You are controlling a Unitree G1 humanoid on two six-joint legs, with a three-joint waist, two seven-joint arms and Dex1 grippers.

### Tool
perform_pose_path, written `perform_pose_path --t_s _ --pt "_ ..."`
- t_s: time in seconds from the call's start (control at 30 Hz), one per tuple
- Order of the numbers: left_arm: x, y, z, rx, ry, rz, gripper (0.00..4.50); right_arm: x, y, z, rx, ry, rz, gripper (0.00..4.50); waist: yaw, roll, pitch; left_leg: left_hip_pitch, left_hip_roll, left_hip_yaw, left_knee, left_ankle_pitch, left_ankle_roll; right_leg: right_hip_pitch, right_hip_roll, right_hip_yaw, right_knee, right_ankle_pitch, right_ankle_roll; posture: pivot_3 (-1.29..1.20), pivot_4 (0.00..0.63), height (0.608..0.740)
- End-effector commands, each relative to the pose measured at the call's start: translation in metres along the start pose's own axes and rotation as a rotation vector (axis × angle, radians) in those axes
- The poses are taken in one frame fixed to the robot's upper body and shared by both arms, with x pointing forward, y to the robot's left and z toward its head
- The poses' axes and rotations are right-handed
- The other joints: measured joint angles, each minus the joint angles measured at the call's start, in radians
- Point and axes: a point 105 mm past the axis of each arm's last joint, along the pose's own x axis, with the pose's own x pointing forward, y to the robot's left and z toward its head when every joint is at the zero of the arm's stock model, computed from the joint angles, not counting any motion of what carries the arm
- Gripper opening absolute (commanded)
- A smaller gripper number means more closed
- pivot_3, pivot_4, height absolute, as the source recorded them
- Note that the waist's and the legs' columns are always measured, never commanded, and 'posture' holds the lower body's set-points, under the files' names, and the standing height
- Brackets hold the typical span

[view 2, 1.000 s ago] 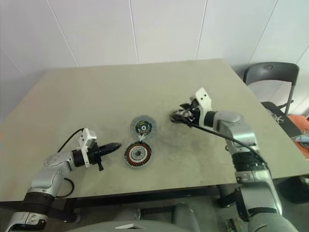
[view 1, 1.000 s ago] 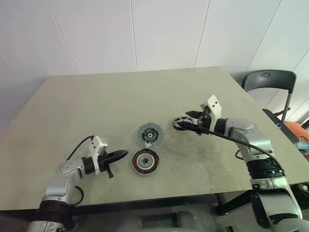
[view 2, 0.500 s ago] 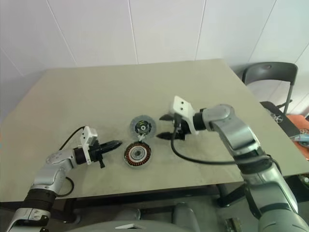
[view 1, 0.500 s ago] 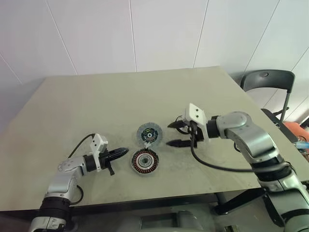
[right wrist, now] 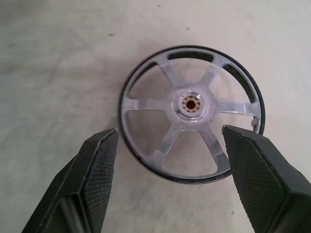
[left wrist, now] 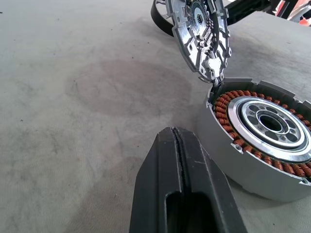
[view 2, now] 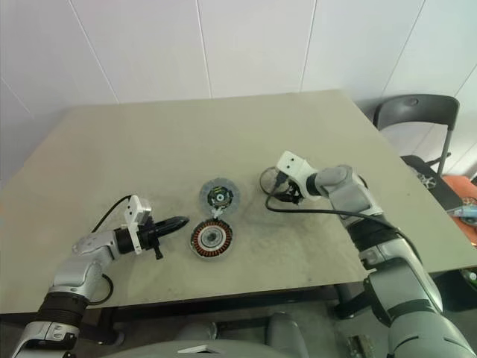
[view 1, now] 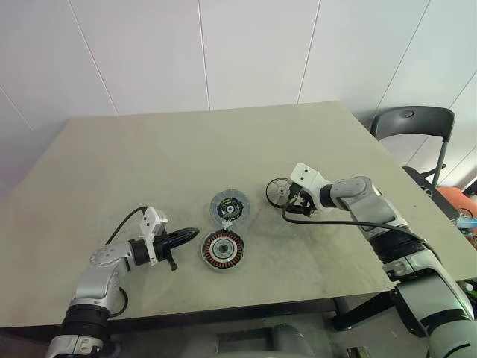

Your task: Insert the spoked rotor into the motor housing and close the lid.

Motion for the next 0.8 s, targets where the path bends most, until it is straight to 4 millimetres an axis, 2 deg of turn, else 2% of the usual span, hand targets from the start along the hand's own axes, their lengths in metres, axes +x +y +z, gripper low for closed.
perform_pose_path --t_s 0.03,0.23,0.37,0.47,0.63,0.8 --pt "0.001 0.003 0.008 0.032 -0.021 0.006 0.00 -0.006 -0.016 0.016 -0.005 -0.049 -0.069 3.58 0.000 0.000 0.000 0.000 0.000 0.000 0.000 0.000 0.000 0.000 0.000 0.000 0.000 0.000 0.000 0.00 0.000 0.740" --pt "0.001 0.003 0.007 0.032 -0.021 0.009 0.00 0.005 -0.009 -0.003 0.007 0.019 -0.071 3.58 0.000 0.000 0.000 0.000 0.000 0.000 0.000 0.000 0.000 0.000 0.000 0.000 0.000 0.000 0.000 0.00 0.000 0.740" --pt "0.001 0.003 0.007 0.032 -0.019 0.013 0.00 0.011 -0.002 -0.006 0.025 0.015 -0.055 3.58 -0.005 0.000 0.000 0.001 0.000 0.000 0.000 0.000 0.000 0.000 0.000 0.000 0.000 0.000 0.000 0.00 0.000 0.740" --pt "0.001 0.002 0.006 0.031 -0.018 0.014 0.00 0.012 0.001 -0.007 0.029 0.012 -0.039 3.02 -0.007 0.000 0.000 0.001 0.000 0.000 0.000 0.000 0.000 0.001 0.000 0.000 0.000 0.000 0.000 0.00 0.000 0.740" --pt "0.002 0.001 0.007 0.032 -0.016 0.013 0.00 0.012 0.003 -0.005 0.053 -0.012 -0.023 1.45 -0.007 0.000 0.000 0.001 0.000 0.000 0.000 0.000 0.000 0.001 0.000 0.000 0.001 0.000 0.000 0.00 0.000 0.740" --pt "0.003 0.001 0.009 0.034 -0.016 0.012 0.00 0.007 0.005 0.005 0.079 -0.070 0.001 1.45 -0.008 0.000 -0.001 0.001 0.000 0.000 0.000 0.000 0.000 0.001 0.000 0.000 0.001 0.000 0.000 0.00 0.000 0.740"
